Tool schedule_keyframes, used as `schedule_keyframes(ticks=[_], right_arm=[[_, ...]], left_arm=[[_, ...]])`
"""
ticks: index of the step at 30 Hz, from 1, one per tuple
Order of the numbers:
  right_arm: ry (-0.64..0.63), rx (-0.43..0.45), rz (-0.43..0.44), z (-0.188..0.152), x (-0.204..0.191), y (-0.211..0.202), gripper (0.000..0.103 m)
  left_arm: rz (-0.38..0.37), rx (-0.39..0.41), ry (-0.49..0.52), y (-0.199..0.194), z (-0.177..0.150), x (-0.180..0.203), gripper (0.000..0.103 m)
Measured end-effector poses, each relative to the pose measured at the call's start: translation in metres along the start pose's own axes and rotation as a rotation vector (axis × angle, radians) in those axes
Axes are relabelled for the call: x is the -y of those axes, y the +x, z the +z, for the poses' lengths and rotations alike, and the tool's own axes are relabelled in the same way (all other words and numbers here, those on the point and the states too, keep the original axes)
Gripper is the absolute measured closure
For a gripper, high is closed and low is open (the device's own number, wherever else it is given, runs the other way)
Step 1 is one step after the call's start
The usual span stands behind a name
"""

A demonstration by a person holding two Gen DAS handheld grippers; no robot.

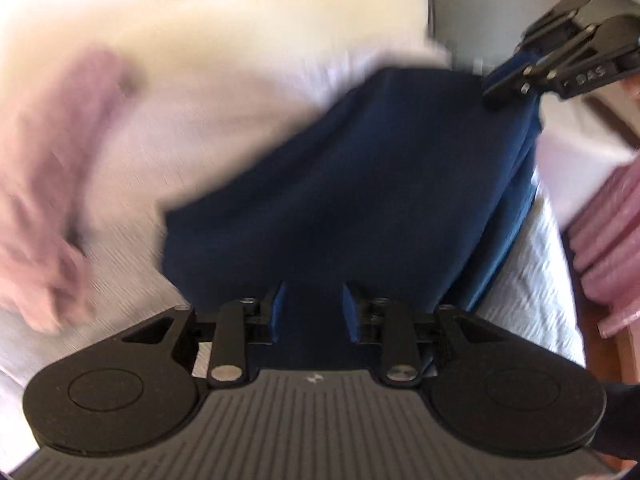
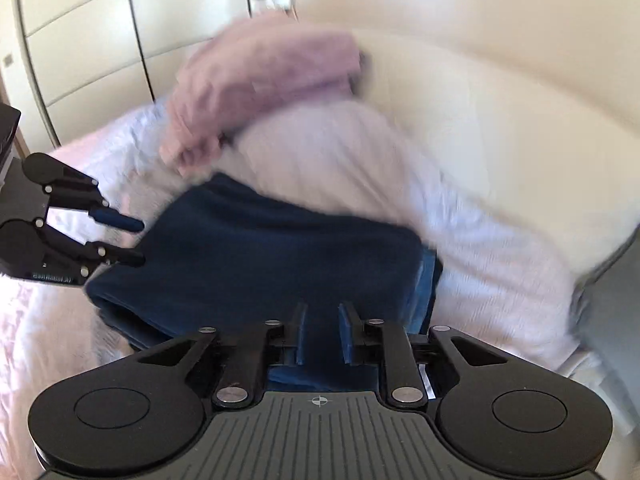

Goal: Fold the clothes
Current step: 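Lower the sweatpants onto the jeans stack and open both grippers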

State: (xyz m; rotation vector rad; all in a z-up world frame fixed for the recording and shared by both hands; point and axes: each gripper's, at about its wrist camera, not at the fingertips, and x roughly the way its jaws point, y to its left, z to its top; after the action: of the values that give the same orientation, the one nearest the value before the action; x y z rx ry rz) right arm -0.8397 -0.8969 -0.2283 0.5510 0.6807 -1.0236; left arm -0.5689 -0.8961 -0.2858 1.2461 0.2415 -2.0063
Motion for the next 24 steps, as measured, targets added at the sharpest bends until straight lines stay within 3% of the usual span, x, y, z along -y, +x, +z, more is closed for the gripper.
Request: schedule_keyframes(ticks=[2,5,11,15,18,21,24], right_arm=[[-0.001,-0.053,0.020,-0.012,0.008,0.017,0.084],[0.002,-0.042,0.057,-0.020,0.014,0.011,0.084],[0.079,0.040,0.093,0.024,0.035,0.003,0.083],[0.070,0.003,0.091,0.055,0.055,0.042,0.083],[0.050,-0.060,0.095,0.053,0.068,0.075,0.084],[0.083,-0.048,0.115,0.051,0.078,0.074,0.084],[0.062,0.011,0.097,0.052,0.064,0.043,0.083]], left_arm=[[-0.020,-0.016,-0.023,0.011,-0.006,0.001,0.081],[-0.032,-0.032,-0.068,0.003,-0.003,-0.006,0.081],[-0.001,0.028,-0.140,-0.021,0.020,-0.040,0.079],[0.019,0.047,-0.193,0.004,0.044,-0.073,0.079],[0.006,0.022,-0.224,0.039,0.055,-0.095,0.080],[-0.009,-0.006,-0.221,0.063,0.057,-0.101,0.080],[-0.010,-0.013,-0.225,0.070,0.055,-0.105,0.080]])
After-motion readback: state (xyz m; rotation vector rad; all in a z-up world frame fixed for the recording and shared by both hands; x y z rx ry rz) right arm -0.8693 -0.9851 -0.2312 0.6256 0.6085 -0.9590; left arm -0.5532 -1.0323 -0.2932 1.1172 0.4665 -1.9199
